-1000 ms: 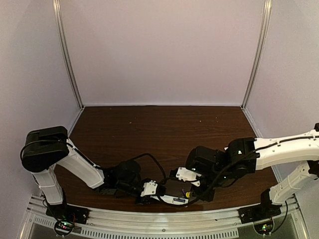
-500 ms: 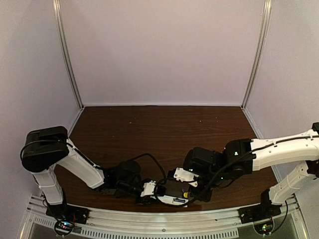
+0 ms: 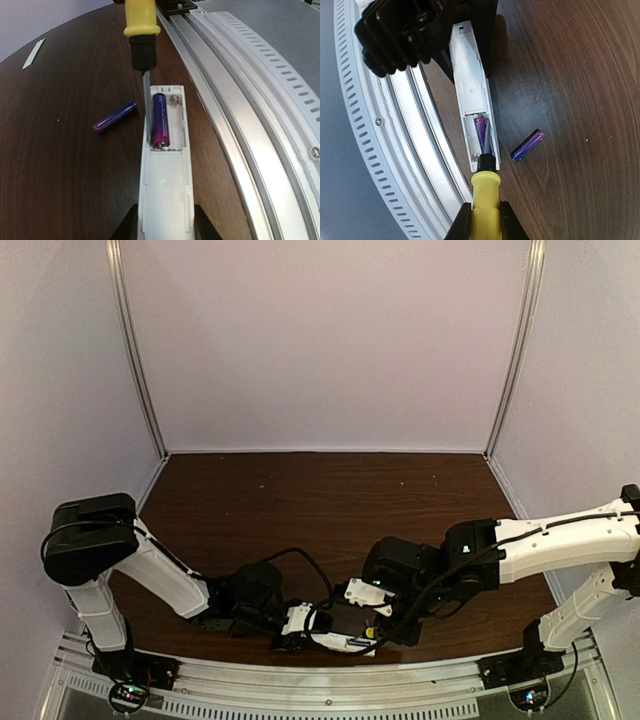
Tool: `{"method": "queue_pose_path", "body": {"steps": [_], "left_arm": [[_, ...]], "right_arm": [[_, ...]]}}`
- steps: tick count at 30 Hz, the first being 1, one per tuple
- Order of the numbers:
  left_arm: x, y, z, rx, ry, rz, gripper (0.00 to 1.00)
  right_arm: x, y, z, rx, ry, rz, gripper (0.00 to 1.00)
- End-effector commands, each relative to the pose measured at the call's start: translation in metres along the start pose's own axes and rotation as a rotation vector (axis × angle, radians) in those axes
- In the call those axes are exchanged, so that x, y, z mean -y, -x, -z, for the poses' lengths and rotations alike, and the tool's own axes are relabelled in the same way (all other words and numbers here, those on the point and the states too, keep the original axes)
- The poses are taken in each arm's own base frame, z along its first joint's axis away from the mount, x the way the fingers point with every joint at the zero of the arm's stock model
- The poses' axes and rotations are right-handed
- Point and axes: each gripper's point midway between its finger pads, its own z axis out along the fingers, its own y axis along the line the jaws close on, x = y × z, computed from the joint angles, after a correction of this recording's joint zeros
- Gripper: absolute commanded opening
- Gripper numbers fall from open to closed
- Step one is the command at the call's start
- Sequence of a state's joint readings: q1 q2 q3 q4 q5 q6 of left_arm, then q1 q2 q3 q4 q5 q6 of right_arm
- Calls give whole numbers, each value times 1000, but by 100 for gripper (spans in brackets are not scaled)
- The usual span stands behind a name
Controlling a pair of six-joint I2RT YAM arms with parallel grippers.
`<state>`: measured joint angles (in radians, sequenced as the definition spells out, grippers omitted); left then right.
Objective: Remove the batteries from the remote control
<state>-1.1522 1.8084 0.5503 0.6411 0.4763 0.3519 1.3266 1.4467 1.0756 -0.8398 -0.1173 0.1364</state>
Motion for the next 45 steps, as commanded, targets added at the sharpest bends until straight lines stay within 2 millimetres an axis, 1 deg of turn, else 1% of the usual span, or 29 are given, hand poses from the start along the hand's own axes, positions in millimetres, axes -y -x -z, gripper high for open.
{"method": "queue_pose_path", "body": {"steps": [1,12,16,20,25,34,42,45], "left_arm": [[-6,10,0,38,10,-15,0],[-4,9,0,36,4,-14,0],[-5,10,0,39,7,-14,0],[-5,11,0,42,5,-14,0],[-5,11,1,40,5,-13,0],[-4,11,1,41,2,-13,0],[-5,12,1,42,6,-14,0],[-5,13,2,43,8,-14,0]], "right_arm": [[-2,-13,-13,-74,5,3,0],[-5,-6,-18,-71,16,17,0],[-1,-1,-18,-56,0,-2,0],[-5,4,-19,-38,22,-13,0],[-4,1,-27,-49,29,-14,0],[14,-5,-44,-71,43,-106,0],[38,-2,-41,-33,18,-259,0],[45,-4,-40,-28,17,-307,0]]}}
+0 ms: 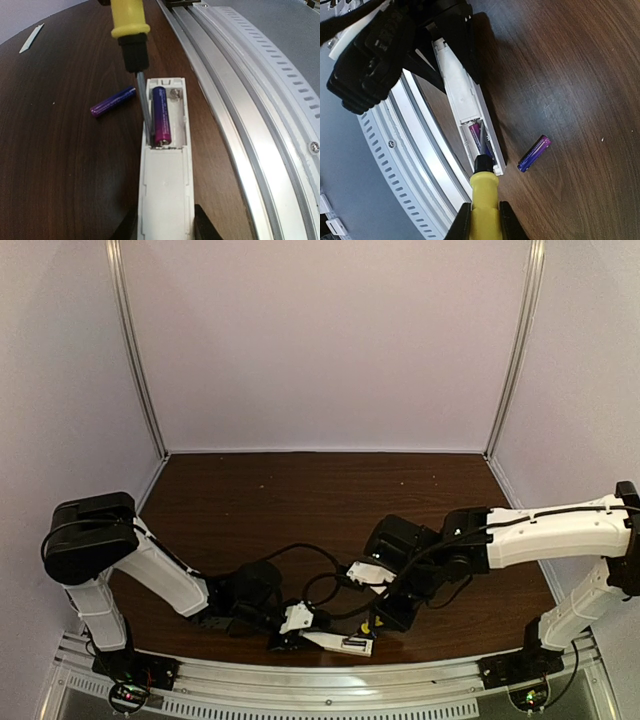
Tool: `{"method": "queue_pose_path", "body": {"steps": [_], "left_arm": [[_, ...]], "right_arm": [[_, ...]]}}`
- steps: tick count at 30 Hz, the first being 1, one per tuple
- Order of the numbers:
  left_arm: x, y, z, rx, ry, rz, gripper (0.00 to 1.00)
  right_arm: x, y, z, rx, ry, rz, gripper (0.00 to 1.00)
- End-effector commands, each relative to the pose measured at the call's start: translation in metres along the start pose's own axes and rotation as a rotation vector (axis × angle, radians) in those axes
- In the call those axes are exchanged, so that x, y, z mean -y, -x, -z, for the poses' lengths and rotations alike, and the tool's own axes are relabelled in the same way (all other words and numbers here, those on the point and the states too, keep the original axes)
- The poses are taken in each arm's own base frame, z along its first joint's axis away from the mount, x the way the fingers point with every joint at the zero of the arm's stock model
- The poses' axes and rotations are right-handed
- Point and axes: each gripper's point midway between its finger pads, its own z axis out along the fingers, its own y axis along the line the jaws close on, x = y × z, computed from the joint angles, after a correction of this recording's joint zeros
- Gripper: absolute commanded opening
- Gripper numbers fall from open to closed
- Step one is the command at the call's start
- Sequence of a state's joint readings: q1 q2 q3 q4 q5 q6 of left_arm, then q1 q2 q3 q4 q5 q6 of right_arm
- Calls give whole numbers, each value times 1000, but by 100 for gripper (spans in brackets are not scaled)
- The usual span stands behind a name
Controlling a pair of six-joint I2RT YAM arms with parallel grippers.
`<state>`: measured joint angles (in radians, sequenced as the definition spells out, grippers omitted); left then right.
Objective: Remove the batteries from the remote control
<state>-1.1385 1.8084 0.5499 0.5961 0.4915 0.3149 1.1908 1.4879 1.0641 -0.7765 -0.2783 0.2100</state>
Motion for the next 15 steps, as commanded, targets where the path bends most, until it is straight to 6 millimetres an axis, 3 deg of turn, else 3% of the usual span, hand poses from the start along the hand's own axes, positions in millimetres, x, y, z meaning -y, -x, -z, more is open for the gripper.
{"method": "queue_pose_path", "body": {"steps": [1,15], "left_arm": [[-6,23,1,74,27,-79,0],[-6,23,1,72,29,-77,0]], "right_arm": [[34,-8,-25,-14,-99,-120,0],[51,-10,-24,12,-160,-323,0]]}}
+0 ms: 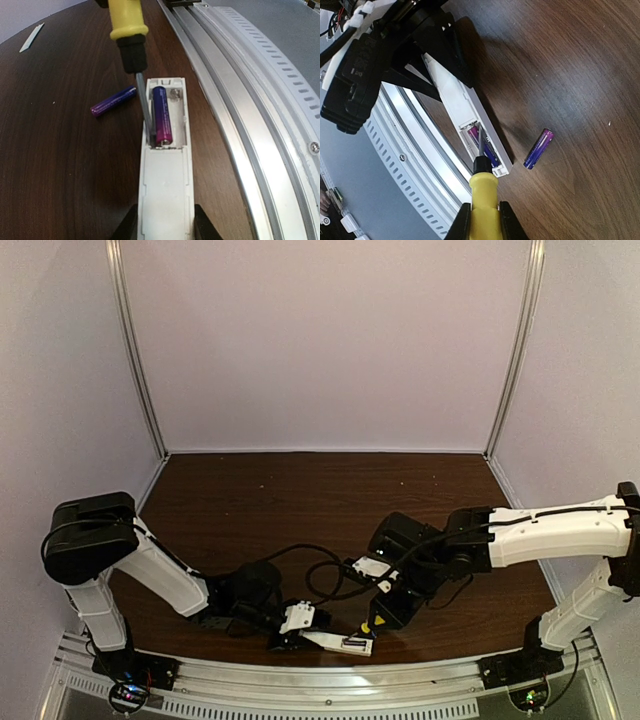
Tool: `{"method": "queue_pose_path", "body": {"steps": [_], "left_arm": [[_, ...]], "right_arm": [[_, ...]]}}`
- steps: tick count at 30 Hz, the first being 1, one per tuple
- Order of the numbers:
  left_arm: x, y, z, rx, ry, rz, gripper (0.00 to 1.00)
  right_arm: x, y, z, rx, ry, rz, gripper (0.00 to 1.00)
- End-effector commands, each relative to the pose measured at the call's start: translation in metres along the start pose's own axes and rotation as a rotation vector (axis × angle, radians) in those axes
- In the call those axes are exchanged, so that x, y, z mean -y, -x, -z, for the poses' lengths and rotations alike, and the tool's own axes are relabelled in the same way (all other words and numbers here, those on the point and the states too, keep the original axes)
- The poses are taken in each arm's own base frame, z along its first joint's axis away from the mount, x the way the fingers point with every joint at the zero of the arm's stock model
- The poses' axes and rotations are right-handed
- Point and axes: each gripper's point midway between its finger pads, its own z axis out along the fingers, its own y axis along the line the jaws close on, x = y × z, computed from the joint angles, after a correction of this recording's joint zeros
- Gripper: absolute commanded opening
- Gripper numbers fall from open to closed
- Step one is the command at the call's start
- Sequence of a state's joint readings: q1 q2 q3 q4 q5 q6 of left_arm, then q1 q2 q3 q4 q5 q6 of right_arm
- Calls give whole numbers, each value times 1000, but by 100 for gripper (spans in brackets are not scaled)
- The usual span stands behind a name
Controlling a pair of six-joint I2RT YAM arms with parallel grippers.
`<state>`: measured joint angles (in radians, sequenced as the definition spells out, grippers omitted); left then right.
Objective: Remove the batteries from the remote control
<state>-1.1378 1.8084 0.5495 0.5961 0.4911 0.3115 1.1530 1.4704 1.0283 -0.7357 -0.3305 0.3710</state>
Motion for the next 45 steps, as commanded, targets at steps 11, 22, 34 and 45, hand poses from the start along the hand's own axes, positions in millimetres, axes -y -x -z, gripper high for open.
{"method": "queue_pose_path", "body": {"steps": [11,22,34,45], "left_arm": [[-14,24,6,73,91,-80,0],[-26,23,11,60,167,-74,0],[-30,16,12,31,208,-86,0],[-25,12,8,17,169,-95,0]], "right_arm": [[35,12,9,30,-212,43,0],[30,22,64,56,-312,121,0],[3,12,70,41,-244,249,0],[-4,2,41,-91,-272,427,0]]}}
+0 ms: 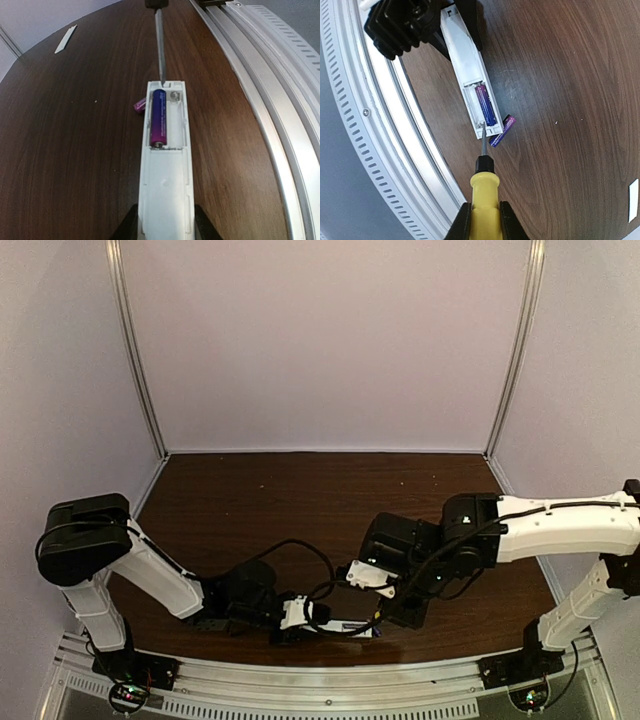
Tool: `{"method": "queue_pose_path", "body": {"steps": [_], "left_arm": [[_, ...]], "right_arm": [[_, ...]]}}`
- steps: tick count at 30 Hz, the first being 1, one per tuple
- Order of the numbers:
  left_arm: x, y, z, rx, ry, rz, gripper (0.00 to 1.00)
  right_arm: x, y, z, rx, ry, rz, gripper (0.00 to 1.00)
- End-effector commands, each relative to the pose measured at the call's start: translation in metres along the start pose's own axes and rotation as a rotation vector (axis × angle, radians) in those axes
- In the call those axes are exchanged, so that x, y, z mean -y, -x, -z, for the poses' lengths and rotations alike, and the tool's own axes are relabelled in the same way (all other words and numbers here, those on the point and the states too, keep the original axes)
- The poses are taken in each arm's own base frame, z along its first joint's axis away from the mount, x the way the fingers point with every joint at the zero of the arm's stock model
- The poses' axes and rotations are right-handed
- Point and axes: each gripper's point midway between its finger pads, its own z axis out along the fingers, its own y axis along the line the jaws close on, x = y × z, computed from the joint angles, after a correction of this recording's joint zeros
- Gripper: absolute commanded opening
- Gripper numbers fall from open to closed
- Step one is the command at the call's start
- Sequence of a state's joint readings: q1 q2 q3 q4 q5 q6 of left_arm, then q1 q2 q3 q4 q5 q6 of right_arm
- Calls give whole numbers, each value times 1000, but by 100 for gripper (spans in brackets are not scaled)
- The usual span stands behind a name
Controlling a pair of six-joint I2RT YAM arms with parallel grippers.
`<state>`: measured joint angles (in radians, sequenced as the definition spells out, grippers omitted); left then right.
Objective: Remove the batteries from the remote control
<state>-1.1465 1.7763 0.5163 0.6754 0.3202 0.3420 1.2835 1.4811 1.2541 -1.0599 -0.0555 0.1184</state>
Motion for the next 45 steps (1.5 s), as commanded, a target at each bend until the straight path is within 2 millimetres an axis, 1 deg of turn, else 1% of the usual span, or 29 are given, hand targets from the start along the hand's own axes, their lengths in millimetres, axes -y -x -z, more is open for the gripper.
{"method": "queue_pose_path", "body": {"steps": [1,6,8,12,25,29,33,37,45], "left_arm": [[0,8,-1,29,-8,-26,0],[2,6,-2,24,-19,-26,0],[2,7,-3,23,-21,-26,0],[3,7,-4,23,-27,-25,0],[3,7,-5,22,-36,-23,0],[4,7,-5,24,-41,-24,0],[4,7,-5,24,-41,-23,0],[4,7,-5,22,-40,-23,0],[4,6,-5,19,-37,-22,0]], "right_arm": [[1,5,-6,-29,-18,69,0],[3,18,-6,-14,-39,80,0],[3,19,-8,-21,-38,86,0],[3,15,-13,-53,-41,101,0],[5,11,-26,-84,-55,112,0],[2,8,-27,-94,-36,115,0],[0,4,-33,-120,-26,115,0],[-3,0,-38,-149,-9,154,0],[-7,5,-43,-173,6,156,0]]}}
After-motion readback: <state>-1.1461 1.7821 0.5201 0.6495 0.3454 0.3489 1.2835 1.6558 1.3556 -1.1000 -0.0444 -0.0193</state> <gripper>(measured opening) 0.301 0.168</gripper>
